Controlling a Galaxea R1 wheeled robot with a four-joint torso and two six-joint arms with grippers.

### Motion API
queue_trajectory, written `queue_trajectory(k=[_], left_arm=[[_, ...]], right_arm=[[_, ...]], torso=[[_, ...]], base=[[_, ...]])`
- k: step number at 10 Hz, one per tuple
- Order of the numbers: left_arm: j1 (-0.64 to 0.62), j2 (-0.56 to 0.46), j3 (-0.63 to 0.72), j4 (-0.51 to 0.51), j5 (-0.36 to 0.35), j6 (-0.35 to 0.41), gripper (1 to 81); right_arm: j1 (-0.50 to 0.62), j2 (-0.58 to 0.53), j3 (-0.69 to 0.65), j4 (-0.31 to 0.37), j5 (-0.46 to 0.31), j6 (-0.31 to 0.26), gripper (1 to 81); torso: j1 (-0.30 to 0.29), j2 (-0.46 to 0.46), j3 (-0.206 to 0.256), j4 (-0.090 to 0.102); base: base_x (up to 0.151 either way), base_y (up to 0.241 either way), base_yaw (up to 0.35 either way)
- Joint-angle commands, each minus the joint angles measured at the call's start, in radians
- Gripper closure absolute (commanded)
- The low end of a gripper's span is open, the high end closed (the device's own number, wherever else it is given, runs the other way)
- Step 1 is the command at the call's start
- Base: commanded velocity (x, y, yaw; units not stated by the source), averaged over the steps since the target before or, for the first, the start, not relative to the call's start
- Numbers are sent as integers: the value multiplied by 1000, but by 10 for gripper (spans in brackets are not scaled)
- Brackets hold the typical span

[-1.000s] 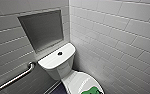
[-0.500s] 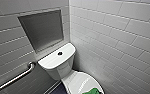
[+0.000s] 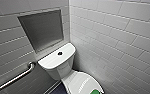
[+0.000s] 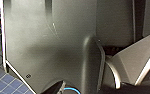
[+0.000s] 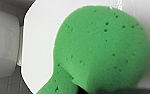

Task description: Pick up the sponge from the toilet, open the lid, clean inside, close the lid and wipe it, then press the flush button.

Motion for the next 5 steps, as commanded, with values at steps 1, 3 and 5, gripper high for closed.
queue_trajectory(k=[1,3,5], left_arm=[[-2,-4,12,0,71,-3,10],[-12,-5,14,0,71,-3,10],[-31,-10,16,-2,74,-4,10]], right_arm=[[110,-294,325,-9,-53,-5,811],[68,-396,357,-36,-160,-3,811],[14,-483,399,-36,-214,8,811]], torso=[[0,0,0,0],[0,0,0,0],[0,0,0,0]], base=[[0,0,0],[0,0,0],[0,0,0]])
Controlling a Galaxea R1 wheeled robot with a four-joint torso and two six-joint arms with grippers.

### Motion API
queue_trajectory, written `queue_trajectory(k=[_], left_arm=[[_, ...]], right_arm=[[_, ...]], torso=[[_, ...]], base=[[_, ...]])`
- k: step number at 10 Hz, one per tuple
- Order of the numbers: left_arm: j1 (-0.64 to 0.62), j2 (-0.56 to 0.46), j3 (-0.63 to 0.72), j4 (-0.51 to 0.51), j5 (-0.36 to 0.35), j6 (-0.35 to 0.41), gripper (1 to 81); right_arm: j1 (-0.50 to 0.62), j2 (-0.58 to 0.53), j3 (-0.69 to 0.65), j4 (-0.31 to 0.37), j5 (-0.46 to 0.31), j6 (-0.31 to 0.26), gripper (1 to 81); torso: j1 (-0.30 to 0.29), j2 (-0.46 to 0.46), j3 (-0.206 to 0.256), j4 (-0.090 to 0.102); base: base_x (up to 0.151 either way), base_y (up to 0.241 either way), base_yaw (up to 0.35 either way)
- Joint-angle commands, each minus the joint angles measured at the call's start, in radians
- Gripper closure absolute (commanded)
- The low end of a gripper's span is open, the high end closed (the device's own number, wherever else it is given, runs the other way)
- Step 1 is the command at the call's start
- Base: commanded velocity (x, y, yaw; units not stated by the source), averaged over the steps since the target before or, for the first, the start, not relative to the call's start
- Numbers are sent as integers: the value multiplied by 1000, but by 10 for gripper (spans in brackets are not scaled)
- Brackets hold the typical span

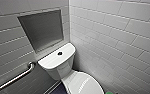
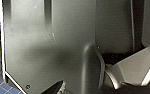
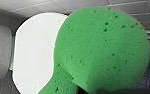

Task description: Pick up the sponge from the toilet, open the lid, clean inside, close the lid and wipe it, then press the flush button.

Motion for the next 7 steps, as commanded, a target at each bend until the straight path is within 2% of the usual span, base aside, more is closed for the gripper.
queue_trajectory(k=[1,3,5,7], left_arm=[[-8,-9,19,-4,74,-4,10],[-20,-46,74,-4,74,-4,10],[-37,-115,186,-4,74,-4,10],[-55,-182,284,-5,74,-6,10]], right_arm=[[-9,-182,191,-25,-123,6,811],[-71,-233,243,-18,-86,2,811],[-151,-250,271,-28,-6,-9,811],[-227,-270,282,-19,6,-12,811]], torso=[[0,0,0,0],[0,0,0,0],[0,0,0,0],[0,0,0,0]], base=[[0,0,0],[0,0,0],[0,0,0],[0,0,0]])
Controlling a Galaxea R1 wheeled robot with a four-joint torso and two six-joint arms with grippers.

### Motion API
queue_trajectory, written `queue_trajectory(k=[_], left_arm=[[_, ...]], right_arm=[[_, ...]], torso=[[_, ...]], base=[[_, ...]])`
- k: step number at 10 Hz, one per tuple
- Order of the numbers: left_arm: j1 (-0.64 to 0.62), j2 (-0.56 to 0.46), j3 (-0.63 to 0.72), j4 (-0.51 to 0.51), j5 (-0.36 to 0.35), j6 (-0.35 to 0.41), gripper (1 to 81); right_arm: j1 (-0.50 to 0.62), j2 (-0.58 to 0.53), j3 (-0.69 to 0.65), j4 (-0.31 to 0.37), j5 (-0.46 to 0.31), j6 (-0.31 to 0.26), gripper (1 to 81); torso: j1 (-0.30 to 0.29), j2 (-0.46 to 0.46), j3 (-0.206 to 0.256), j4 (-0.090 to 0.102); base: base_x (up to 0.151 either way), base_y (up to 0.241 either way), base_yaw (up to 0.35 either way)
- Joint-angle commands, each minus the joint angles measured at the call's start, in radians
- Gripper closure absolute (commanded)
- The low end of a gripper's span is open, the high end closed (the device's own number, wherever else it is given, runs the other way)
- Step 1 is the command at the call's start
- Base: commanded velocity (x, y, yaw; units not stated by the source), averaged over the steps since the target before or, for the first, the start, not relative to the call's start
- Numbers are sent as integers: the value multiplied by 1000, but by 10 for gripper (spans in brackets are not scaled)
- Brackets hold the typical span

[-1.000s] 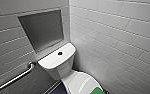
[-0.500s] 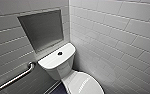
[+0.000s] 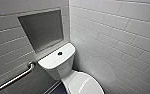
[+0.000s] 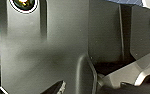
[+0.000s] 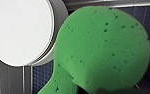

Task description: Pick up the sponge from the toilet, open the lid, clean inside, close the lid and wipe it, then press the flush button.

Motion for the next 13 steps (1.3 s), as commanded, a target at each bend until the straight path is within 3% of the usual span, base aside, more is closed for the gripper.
queue_trajectory(k=[1,3,4,6,7,10,13], left_arm=[[-33,-80,108,-6,75,-7,10],[-48,-83,109,-6,81,-10,10],[-58,-86,109,-6,99,-10,10],[-82,-112,152,-5,122,-10,10],[-93,-153,216,-5,121,-10,10],[-146,-253,370,-6,121,-29,10],[-197,-318,428,-6,122,-63,10]], right_arm=[[-32,-84,60,-4,-3,-19,811],[-101,-84,62,31,45,-91,811],[-133,-78,47,-9,31,-111,811],[-217,-48,1,-142,13,-113,811],[-254,-25,-27,-169,14,-114,811],[-333,60,-108,-183,20,-113,811],[-362,104,-110,-183,20,-113,811]], torso=[[0,0,0,0],[0,0,0,0],[0,0,0,0],[0,0,0,0],[0,0,0,0],[0,0,0,0],[0,0,0,0]], base=[[0,0,0],[0,0,0],[0,0,0],[0,0,0],[0,0,0],[0,0,0],[0,0,0]])
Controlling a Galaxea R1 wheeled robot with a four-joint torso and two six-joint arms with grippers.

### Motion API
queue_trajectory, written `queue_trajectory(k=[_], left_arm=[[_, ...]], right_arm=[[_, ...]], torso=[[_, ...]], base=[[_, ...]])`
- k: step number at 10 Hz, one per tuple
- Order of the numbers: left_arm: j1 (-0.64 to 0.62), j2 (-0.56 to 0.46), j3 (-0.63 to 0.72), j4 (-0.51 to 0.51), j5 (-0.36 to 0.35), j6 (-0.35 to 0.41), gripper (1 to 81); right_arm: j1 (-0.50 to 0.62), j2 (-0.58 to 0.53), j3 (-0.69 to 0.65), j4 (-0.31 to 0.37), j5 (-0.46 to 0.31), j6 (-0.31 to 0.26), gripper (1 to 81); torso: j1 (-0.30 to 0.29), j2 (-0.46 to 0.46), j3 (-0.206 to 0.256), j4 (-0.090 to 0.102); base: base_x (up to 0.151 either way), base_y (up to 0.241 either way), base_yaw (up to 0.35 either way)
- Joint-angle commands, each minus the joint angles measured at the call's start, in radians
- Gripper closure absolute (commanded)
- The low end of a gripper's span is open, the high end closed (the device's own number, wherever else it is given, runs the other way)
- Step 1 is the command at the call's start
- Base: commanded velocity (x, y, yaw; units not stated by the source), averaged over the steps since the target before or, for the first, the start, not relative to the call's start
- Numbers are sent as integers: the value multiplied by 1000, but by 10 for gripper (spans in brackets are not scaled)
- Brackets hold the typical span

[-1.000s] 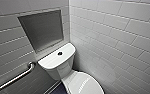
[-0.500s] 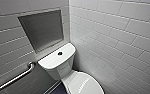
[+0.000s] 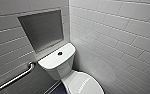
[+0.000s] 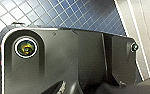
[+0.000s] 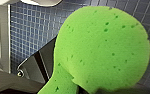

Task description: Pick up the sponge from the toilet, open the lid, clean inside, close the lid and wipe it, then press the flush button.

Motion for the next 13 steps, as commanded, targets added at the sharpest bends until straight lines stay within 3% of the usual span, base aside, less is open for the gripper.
queue_trajectory(k=[1,5,6,7,9,11,13], left_arm=[[-63,-66,77,-6,67,-14,10],[-126,-119,175,-7,69,-42,10],[-135,-130,193,-6,69,-57,10],[-141,-135,201,-6,67,-63,10],[-176,-129,201,-6,69,-63,10],[-227,-109,200,-13,71,-77,10],[-269,-89,199,-52,72,-137,10]], right_arm=[[-5,-35,18,-17,-66,-4,811],[-2,-25,25,-19,-65,-4,811],[0,-25,27,-19,-65,-4,811],[1,-26,30,-19,-63,-4,811],[4,-25,34,-19,-63,-4,811],[4,-25,39,-17,-63,-4,811],[4,-20,36,-17,-63,-4,811]], torso=[[64,-100,0,0],[119,-190,0,0],[79,-131,-47,0],[98,-162,-95,0],[110,-182,-33,0],[119,-188,-56,0],[119,-190,-60,0]], base=[[0,0,0],[0,0,0],[0,0,0],[0,0,0],[0,0,0],[0,0,0],[0,0,0]])
